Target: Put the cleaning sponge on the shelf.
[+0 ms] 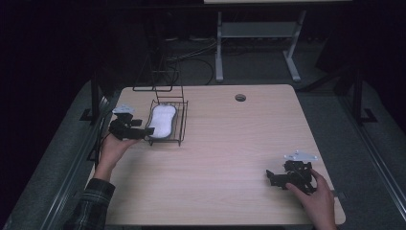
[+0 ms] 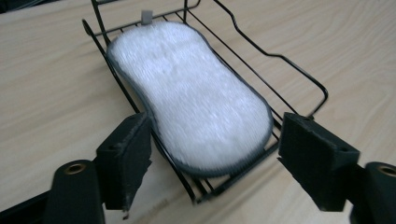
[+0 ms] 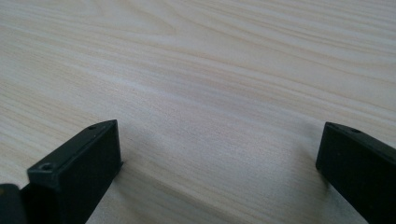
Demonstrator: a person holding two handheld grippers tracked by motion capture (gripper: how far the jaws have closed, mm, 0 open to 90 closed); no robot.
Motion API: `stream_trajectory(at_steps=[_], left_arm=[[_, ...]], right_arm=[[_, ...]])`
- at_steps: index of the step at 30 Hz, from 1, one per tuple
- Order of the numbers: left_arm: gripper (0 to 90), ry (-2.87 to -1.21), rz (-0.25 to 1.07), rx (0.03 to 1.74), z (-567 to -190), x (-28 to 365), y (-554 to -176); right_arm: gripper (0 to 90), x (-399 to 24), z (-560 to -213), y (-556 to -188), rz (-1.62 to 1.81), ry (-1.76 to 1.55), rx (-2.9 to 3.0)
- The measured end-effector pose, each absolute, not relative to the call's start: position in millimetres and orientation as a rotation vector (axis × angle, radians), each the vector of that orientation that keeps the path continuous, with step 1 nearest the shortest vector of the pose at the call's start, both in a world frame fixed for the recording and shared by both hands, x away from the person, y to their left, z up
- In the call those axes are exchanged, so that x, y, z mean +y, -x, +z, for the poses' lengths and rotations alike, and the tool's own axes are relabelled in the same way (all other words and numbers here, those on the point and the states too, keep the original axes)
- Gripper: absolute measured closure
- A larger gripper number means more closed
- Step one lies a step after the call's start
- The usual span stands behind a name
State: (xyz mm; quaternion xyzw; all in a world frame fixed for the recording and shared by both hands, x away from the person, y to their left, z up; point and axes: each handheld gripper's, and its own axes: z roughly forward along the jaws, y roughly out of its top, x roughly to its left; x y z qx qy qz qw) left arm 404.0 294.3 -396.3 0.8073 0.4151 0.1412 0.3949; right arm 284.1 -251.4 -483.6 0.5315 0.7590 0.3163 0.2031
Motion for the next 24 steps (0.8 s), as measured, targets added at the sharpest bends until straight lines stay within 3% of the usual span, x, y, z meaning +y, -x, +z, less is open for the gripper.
stream_trajectory(at_steps=[24], left_arm=[[20.8,-2.135,0.376,0.99,-418.0,288.5,-328.7]], right_arm=[[0.0,-251.5,-483.6,-283.9,0.885,-1.482,2.119]])
